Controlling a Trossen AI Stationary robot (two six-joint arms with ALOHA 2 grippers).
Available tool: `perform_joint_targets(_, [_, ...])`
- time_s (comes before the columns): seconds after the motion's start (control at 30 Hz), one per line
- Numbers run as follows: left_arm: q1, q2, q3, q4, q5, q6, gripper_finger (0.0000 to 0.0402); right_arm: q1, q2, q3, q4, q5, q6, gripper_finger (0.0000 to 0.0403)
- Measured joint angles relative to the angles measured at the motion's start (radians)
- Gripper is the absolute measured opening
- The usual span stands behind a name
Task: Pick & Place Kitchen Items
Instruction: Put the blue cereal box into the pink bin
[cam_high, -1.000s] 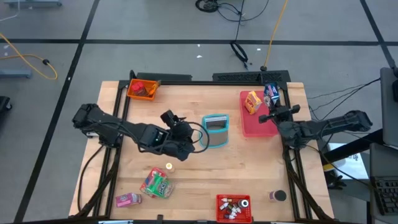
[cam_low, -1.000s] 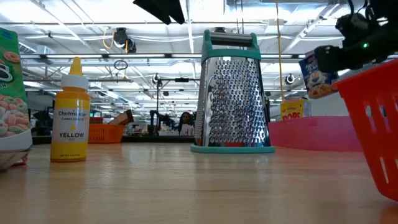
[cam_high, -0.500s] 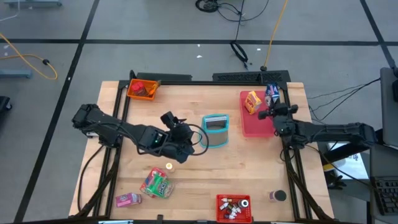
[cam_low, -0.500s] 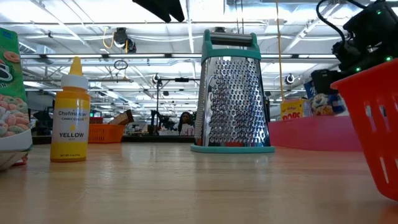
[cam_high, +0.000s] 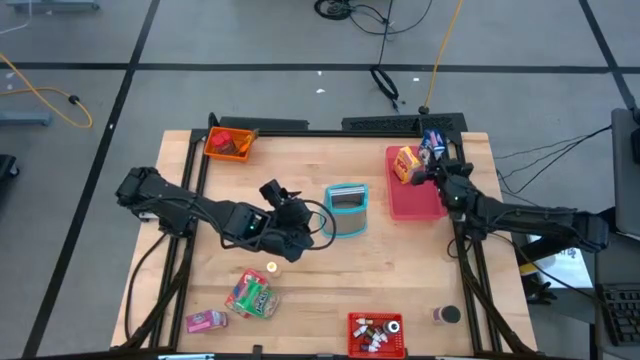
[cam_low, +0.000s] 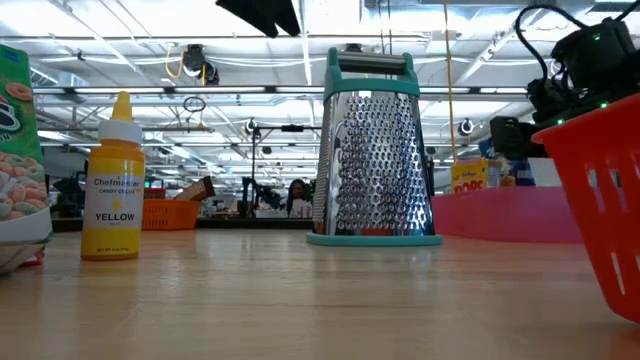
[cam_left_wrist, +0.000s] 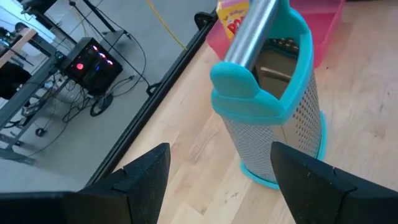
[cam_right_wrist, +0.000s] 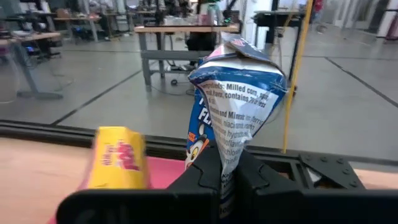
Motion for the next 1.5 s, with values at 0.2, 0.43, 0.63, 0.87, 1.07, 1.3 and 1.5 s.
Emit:
perform_joint_targets(0.2, [0.003,0.001,-0.033,0.076,0.037,0.059,0.0273,-0.062,0.072,-0.002,0.036,-0.063,0.007,0.0000])
perform_joint_targets(0.43, [0.004,0.001,-0.036,0.107,0.050,0.094,0.0273,-0.135,0.138,-0.003,0.125,-0.172,0.002,0.0001])
perform_joint_targets(0.63, [0.004,0.001,-0.036,0.110,0.055,0.099,0.0273,-0.174,0.191,-0.004,0.128,-0.207,0.002,0.0012])
perform_joint_targets(0.87, [0.004,0.001,-0.036,0.114,0.055,0.099,0.0273,-0.180,0.201,-0.004,0.129,-0.208,0.024,0.0051])
perform_joint_targets(1.07, [0.004,0.001,-0.036,0.113,0.056,0.097,0.0273,-0.180,0.201,-0.004,0.130,-0.239,-0.003,0.0093])
perform_joint_targets(1.3, [0.004,0.001,-0.036,0.113,0.057,0.096,0.0273,-0.180,0.201,-0.004,0.143,-0.232,-0.006,0.0147])
perform_joint_targets(1.5, [0.004,0.001,-0.036,0.114,0.056,0.094,0.0273,-0.180,0.200,-0.004,0.185,-0.230,-0.034,0.0179])
